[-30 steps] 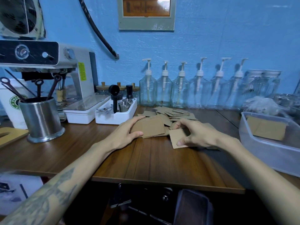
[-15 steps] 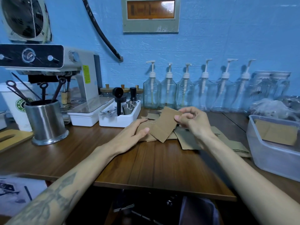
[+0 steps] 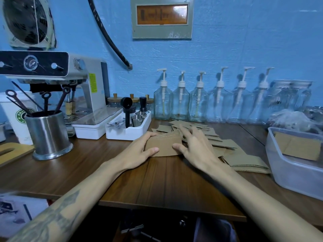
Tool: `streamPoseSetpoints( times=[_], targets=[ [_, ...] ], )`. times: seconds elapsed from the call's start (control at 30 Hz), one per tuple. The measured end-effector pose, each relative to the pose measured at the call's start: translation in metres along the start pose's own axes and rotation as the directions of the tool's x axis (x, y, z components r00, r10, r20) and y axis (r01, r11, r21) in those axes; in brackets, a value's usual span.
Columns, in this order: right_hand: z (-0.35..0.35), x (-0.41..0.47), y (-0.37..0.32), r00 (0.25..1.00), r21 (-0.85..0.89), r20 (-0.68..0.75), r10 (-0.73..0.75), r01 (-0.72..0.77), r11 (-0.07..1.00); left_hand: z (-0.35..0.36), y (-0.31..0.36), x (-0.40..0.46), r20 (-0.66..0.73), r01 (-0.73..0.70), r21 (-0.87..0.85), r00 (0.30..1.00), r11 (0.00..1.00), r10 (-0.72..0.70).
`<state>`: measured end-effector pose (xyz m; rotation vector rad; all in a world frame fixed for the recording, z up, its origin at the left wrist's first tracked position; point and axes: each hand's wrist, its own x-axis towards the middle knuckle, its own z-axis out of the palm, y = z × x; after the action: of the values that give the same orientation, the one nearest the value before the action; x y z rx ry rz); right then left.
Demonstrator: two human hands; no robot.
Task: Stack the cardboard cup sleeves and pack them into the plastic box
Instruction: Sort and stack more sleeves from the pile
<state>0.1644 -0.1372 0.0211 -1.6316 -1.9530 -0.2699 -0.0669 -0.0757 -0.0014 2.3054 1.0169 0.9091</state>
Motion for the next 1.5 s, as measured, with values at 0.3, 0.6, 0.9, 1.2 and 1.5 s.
streamPoseSetpoints(
  times=[0.3,0.6,0.9,1.2,1.5],
  targets=[
    [0.003,0.024,-0.005,0.958,0.125,0.128,-0.258,0.242,0.962,0.001,0.0,0.001,-0.03,0.01,-0.01,0.999,1.0,-0.01],
    [0.005,0.017,-0.005,0.971,0.22,0.058,-0.233,0.215,0.951,0.0,0.004,0.003,-0.042,-0.021,-0.02,0.999,1.0,0.02],
    [-0.022,0.013,0.031,0.994,0.236,0.067,-0.085,0.067,0.969,-0.001,0.0,0.002,-0.028,0.019,0.003,0.999,1.0,-0.019],
    [-0.042,0.003,0.085,0.994,0.128,0.097,0.041,-0.054,0.99,0.001,-0.003,0.003,-0.013,0.028,0.046,1.0,0.999,-0.027],
    [-0.032,0.052,0.086,0.974,0.003,0.209,0.086,-0.088,0.996,-0.001,-0.001,0.003,-0.062,0.012,0.025,0.998,1.0,-0.01]
  ],
)
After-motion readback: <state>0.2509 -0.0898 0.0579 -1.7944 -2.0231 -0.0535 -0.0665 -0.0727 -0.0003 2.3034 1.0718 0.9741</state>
